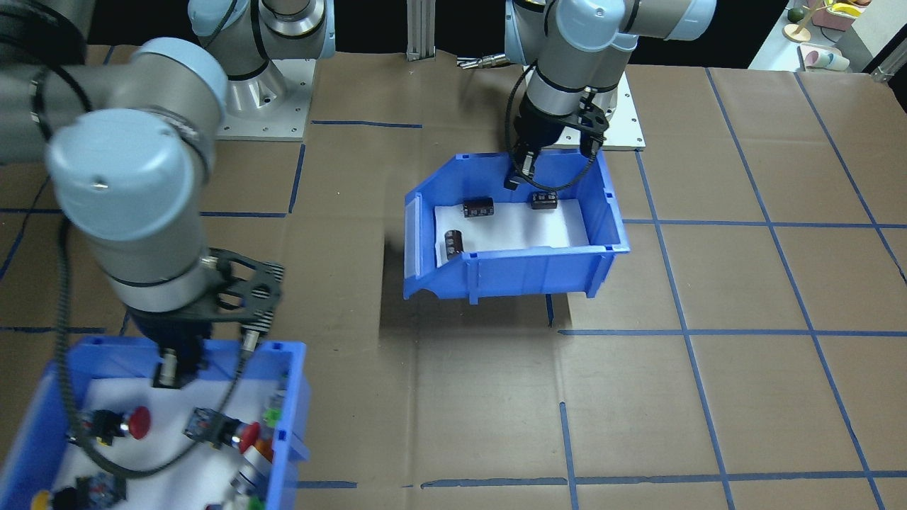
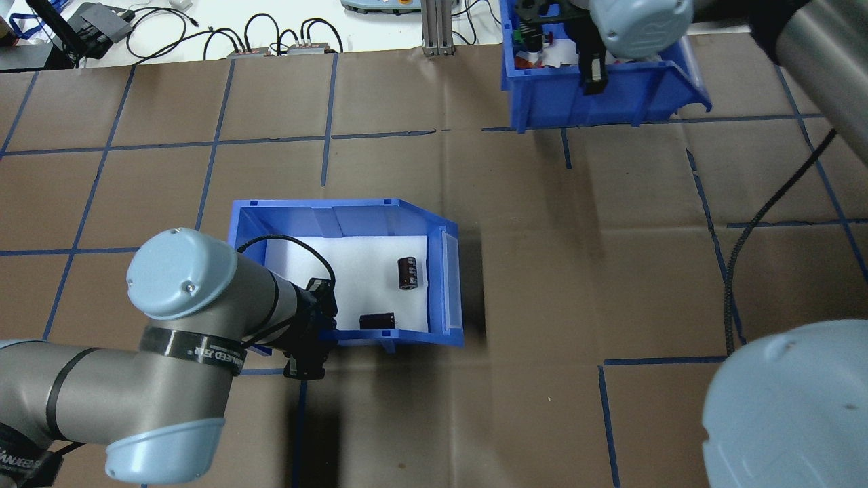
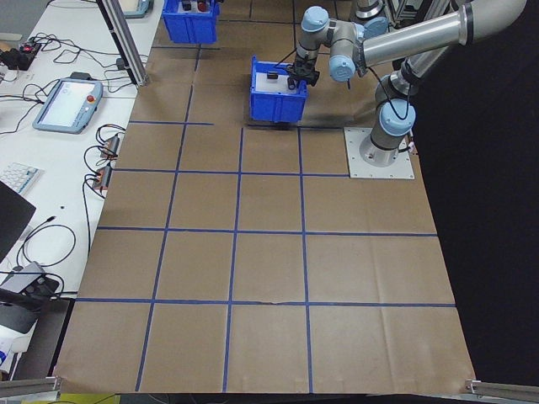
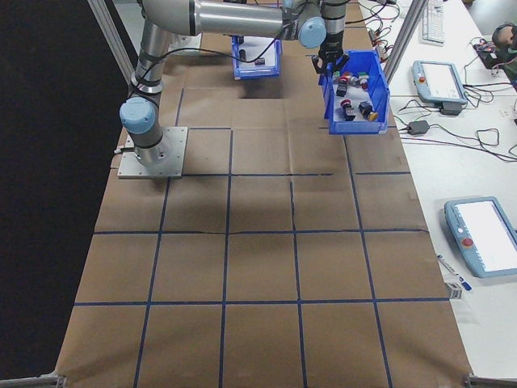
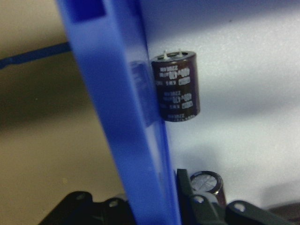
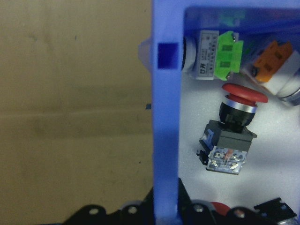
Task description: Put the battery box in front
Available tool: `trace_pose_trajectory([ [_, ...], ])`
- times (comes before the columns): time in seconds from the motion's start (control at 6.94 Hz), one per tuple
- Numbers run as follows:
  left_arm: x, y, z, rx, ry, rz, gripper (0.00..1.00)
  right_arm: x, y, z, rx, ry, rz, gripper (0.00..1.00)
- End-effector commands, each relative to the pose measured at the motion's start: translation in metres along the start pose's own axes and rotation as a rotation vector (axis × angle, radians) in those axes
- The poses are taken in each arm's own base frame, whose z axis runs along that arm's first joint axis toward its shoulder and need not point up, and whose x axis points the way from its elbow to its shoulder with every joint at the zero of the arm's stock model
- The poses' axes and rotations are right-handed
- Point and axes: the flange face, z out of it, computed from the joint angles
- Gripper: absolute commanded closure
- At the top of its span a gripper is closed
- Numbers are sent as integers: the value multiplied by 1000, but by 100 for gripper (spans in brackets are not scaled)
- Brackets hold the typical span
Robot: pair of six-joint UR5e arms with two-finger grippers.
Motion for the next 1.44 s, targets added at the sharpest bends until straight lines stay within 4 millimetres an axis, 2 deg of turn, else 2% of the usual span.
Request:
trace_pose_trajectory([
  [0.0, 49, -45, -26, -52, 11, -25, 100, -53, 75, 1, -9, -49, -6, 100],
  [0.14, 71, -61, -27, -53, 8, -41, 100, -83, 82, -4, -10, -57, -6, 99],
  [0.29, 90, -66, -21, -64, -4, -55, 100, -114, 85, -10, -11, -61, -35, 99],
  [0.43, 114, -63, -19, -89, -4, -93, 100, -142, 99, -8, -9, -74, -60, 99],
  [0.58, 134, -45, -8, -141, -11, -141, 100, -166, 108, 2, -3, -88, -111, 99],
  [0.86, 162, 7, 17, -146, -13, -112, 100, -176, 112, 5, -8, -65, -116, 99],
  [1.15, 212, 59, 39, -148, -10, -82, 100, -175, 112, 6, -7, -66, -133, 99],
  [1.3, 225, 77, 51, -149, -19, -60, 100, -174, 114, 7, -8, -68, -152, 99],
])
